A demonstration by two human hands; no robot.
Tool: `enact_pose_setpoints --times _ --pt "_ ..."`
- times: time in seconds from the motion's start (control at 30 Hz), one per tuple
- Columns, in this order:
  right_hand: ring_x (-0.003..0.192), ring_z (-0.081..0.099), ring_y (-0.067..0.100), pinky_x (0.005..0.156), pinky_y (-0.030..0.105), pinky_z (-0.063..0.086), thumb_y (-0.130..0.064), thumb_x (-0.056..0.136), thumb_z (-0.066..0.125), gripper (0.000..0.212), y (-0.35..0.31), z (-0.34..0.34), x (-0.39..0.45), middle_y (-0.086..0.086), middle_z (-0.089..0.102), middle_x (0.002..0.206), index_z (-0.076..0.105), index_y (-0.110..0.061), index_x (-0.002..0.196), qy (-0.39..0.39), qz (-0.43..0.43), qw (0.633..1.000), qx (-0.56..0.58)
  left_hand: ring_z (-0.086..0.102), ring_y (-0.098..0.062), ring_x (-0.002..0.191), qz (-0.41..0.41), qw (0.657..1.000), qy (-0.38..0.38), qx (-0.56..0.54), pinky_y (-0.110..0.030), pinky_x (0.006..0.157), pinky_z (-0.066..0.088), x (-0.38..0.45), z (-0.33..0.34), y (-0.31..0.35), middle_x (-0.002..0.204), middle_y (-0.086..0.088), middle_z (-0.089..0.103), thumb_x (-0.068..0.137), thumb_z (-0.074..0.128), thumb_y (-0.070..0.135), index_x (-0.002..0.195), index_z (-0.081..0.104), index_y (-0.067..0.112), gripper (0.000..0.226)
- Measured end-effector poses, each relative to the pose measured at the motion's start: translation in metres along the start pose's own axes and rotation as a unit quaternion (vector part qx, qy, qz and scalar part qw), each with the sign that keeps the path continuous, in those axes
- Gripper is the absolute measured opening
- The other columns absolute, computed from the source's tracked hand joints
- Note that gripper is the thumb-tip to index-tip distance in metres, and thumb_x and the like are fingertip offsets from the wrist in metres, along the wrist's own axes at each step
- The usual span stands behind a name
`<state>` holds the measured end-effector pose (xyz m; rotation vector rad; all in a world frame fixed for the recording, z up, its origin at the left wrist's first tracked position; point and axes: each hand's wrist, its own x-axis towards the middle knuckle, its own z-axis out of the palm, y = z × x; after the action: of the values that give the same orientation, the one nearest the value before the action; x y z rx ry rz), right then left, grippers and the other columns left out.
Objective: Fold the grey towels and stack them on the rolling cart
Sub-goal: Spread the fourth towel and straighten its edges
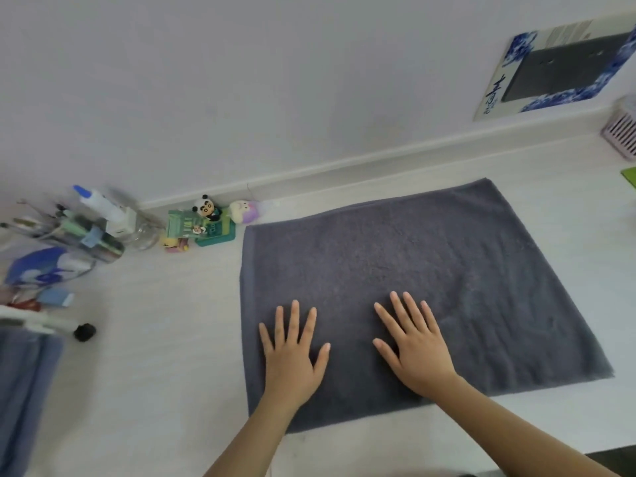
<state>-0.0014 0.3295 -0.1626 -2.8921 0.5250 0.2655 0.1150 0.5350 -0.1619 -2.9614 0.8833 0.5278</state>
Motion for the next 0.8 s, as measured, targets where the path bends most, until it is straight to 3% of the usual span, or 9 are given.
enact_pose_setpoints --times 0.1,0.2,0.27,0.33,0.4,0.5,0.57,0.7,0.8 --pt "0.140 0.022 0.027 0.113 0.044 0.009 -0.063 0.094 0.015 0.067 -0.012 0.009 0.000 0.009 0.034 0.150 0.030 -0.024 0.146 -0.013 0.014 0.999 -0.027 0.023 -0.035 0.142 -0.001 1.000 -0.004 0.005 -0.058 0.110 0.009 -0.007 0.005 -0.010 0.155 -0.006 0.028 0.093 0.009 0.063 0.149 0.023 0.027 0.068" --pt "0.137 0.031 0.030 0.112 0.044 0.007 -0.057 0.090 0.026 0.066 -0.025 0.000 0.010 0.014 0.040 0.146 0.041 -0.018 0.142 -0.001 0.022 0.999 -0.031 0.000 -0.033 0.147 -0.026 0.999 0.012 -0.016 -0.054 0.114 -0.010 -0.005 -0.001 -0.014 0.160 -0.006 0.000 0.090 0.005 0.065 0.151 0.009 0.033 0.070" --pt "0.141 0.023 0.026 0.115 0.039 0.006 -0.050 0.089 0.027 0.066 -0.040 -0.005 0.011 0.012 0.035 0.149 0.041 -0.013 0.142 0.009 -0.005 1.000 0.001 -0.009 -0.032 0.146 -0.100 0.992 0.026 -0.077 -0.052 0.115 -0.008 -0.003 -0.004 -0.018 0.159 -0.012 -0.009 0.095 0.018 0.058 0.151 0.008 0.034 0.062" --pt "0.145 0.003 0.014 0.118 0.027 -0.002 -0.045 0.095 0.024 0.060 -0.060 -0.005 0.005 0.001 0.012 0.156 0.022 -0.017 0.149 0.025 -0.047 0.996 0.071 0.003 -0.034 0.145 -0.186 0.969 0.059 -0.153 -0.051 0.116 0.008 -0.005 -0.013 -0.029 0.158 -0.017 0.003 0.096 0.038 0.049 0.149 0.021 0.030 0.059" --pt "0.145 -0.001 0.009 0.114 0.020 -0.003 -0.038 0.100 0.034 0.057 -0.071 0.004 0.002 -0.007 0.006 0.157 0.013 -0.022 0.150 0.012 -0.049 0.980 0.190 0.022 -0.033 0.137 -0.232 0.947 0.090 -0.201 -0.048 0.109 0.027 -0.005 -0.022 -0.036 0.152 -0.016 0.022 0.092 0.051 0.045 0.147 0.027 0.021 0.064" --pt "0.144 0.013 0.013 0.116 0.026 0.009 -0.029 0.099 0.044 0.053 -0.081 0.003 -0.003 -0.007 0.022 0.154 0.024 -0.024 0.148 0.021 0.023 0.946 0.323 0.045 -0.031 0.122 -0.257 0.903 0.099 -0.329 -0.042 0.094 0.045 0.001 -0.033 -0.045 0.136 -0.012 0.044 0.086 0.066 0.035 0.143 0.029 0.014 0.072" --pt "0.139 0.028 0.010 0.112 0.026 0.023 -0.023 0.098 0.046 0.049 -0.084 -0.005 -0.006 -0.012 0.037 0.146 0.032 -0.026 0.145 0.048 0.078 0.907 0.412 0.056 -0.030 0.113 -0.283 0.872 0.066 -0.393 -0.038 0.087 0.048 0.009 -0.039 -0.051 0.128 -0.009 0.055 0.083 0.069 0.033 0.135 0.040 0.011 0.064" --pt "0.122 0.049 0.006 0.090 0.007 0.034 -0.016 0.097 0.047 0.038 -0.085 -0.012 -0.015 -0.015 0.055 0.124 0.049 -0.026 0.134 0.060 0.126 0.845 0.516 0.061 -0.025 0.095 -0.261 0.875 0.023 -0.407 -0.033 0.079 0.051 0.017 -0.045 -0.061 0.111 -0.006 0.065 0.084 0.065 0.029 0.115 0.061 0.009 0.037" --pt "0.119 0.050 0.005 0.084 0.004 0.035 -0.016 0.098 0.046 0.034 -0.082 -0.011 -0.015 -0.014 0.058 0.122 0.052 -0.025 0.130 0.043 0.149 0.818 0.553 0.058 -0.028 0.102 -0.261 0.880 0.032 -0.396 -0.039 0.086 0.053 0.018 -0.046 -0.060 0.117 -0.009 0.058 0.084 0.065 0.032 0.117 0.058 0.011 0.039"
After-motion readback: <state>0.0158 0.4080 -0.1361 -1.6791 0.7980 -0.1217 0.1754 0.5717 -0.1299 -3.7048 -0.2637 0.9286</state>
